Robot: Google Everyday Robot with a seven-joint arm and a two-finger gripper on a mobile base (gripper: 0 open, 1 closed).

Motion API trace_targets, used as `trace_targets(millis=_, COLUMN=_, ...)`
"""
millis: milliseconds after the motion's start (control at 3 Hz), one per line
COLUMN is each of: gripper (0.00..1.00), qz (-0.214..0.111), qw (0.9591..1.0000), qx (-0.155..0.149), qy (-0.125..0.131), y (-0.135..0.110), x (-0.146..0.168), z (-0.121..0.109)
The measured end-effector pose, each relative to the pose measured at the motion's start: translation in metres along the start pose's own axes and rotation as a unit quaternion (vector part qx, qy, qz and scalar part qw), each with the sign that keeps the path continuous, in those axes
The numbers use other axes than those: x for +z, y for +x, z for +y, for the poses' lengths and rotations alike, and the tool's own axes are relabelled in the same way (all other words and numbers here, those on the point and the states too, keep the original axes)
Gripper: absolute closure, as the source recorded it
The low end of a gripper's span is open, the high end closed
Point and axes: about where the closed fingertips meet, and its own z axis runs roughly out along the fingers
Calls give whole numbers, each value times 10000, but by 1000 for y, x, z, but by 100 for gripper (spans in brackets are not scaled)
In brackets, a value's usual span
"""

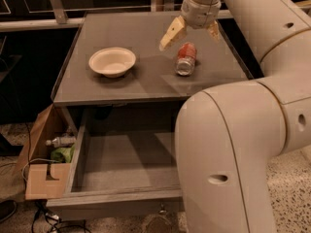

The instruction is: Place coke can into top drawer

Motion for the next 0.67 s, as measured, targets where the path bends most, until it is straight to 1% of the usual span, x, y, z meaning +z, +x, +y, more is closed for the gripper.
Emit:
trace_targets(millis=333, gripper=0, qz=-124, qw=9999, qx=-2, qy=-9, y=-7, x=4, z=0)
trace_targets(millis=667, gripper=0, qz=-130, qw=9999, qx=-11, qy=56, y=-17, x=12, z=4)
